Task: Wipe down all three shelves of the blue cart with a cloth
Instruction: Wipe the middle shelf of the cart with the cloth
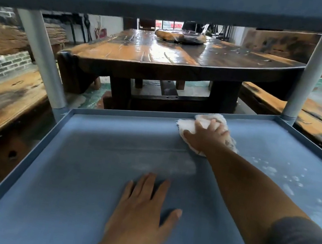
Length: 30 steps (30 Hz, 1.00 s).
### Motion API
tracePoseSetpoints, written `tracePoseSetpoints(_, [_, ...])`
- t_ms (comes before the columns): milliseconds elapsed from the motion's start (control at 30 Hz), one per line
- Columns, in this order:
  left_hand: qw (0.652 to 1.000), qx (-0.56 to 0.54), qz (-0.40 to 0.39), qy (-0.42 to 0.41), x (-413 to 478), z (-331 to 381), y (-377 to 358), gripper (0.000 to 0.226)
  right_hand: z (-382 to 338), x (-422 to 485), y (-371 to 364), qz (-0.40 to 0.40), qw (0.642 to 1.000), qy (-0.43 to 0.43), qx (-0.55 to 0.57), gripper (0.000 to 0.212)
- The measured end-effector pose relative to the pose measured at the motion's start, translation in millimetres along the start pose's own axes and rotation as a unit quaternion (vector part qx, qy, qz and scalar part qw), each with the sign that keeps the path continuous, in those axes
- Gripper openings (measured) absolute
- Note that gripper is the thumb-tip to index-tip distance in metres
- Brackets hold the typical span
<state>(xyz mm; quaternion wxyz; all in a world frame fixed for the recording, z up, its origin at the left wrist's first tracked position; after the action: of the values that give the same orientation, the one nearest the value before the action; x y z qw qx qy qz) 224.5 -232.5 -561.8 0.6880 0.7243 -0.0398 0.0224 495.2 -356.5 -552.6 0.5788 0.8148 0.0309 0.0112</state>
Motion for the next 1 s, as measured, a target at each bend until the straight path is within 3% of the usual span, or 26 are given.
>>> tracePoseSetpoints(133, [1.0,0.006,-0.007,0.006,1,-2,0,0.086,-4,15,8,0.011,0.999,-0.043,0.003,0.081])
tracePoseSetpoints(333, [1.0,0.009,-0.011,0.015,3,-5,-3,0.072,-7,-3,4,-0.004,1.0,-0.031,0.005,0.081])
tracePoseSetpoints(567, [0.999,0.014,-0.021,0.029,8,-7,-8,0.071,5,-85,3,-0.043,0.995,0.08,-0.03,0.073])
tracePoseSetpoints(833, [0.999,-0.004,-0.042,0.035,8,-7,-8,0.067,89,-228,23,-0.08,0.977,0.179,-0.082,0.073])
tracePoseSetpoints(1000, [0.997,-0.002,-0.063,0.045,9,-7,-5,0.064,120,-260,35,-0.134,0.961,0.222,-0.093,0.065])
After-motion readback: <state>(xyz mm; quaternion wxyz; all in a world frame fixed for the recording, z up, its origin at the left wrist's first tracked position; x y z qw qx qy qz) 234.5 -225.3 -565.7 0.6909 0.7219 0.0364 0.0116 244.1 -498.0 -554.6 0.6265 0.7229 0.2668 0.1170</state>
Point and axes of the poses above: each hand's wrist, its own x-axis towards the middle knuckle, its own y-axis out of the back of the hand, z = x × y, the point moved 8 cm from there along x, towards the middle knuckle, and after that the axes turned 11 degrees about x, right-handed, at the moved point
